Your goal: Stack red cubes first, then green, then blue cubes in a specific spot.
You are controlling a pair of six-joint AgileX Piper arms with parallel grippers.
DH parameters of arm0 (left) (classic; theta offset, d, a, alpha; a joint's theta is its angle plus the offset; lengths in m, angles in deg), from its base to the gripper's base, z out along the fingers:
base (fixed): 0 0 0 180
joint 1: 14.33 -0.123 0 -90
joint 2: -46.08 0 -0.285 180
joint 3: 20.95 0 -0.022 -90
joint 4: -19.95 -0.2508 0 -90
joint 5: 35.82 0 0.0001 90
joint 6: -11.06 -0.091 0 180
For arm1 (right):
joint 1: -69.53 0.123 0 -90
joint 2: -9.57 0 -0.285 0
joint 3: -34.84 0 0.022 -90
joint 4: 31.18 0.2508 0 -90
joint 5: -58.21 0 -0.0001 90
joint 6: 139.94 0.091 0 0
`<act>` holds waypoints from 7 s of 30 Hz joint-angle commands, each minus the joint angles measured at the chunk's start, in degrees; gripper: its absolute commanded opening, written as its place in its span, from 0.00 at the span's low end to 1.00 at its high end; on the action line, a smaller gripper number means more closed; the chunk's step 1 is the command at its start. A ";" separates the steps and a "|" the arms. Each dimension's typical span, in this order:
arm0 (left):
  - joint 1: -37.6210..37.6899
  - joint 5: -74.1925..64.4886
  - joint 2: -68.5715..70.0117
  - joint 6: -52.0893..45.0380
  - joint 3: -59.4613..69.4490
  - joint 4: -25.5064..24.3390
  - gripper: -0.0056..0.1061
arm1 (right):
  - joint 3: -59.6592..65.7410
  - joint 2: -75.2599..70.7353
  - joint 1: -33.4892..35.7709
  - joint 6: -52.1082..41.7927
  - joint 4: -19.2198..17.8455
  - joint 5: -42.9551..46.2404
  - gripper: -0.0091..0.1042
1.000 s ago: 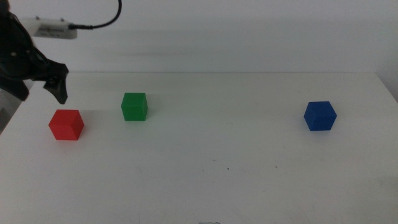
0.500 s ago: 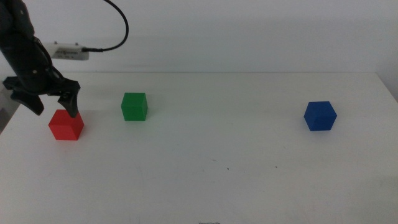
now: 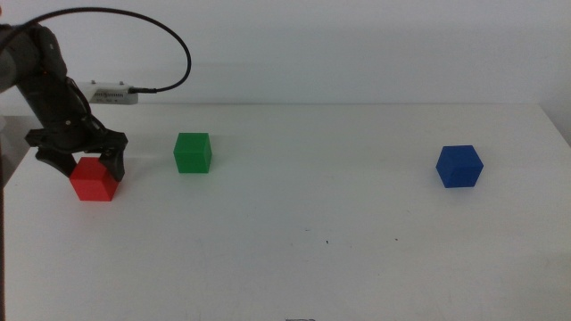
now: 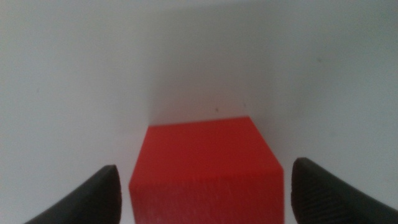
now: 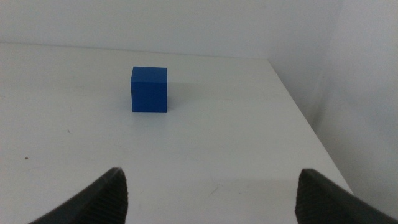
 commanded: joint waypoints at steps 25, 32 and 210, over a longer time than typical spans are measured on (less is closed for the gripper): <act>0.08 -2.43 4.34 2.72 -1.83 3.82 0.31 | -0.53 -0.91 -0.39 -0.69 -0.72 4.48 0.91; 4.16 -8.92 10.41 11.09 -1.83 -1.96 0.29 | -0.53 -0.91 -0.39 -0.69 -0.72 4.48 0.91; 25.89 -8.82 19.12 34.05 -8.70 -4.92 0.87 | -0.53 -0.91 -0.39 -0.69 -0.72 4.48 0.91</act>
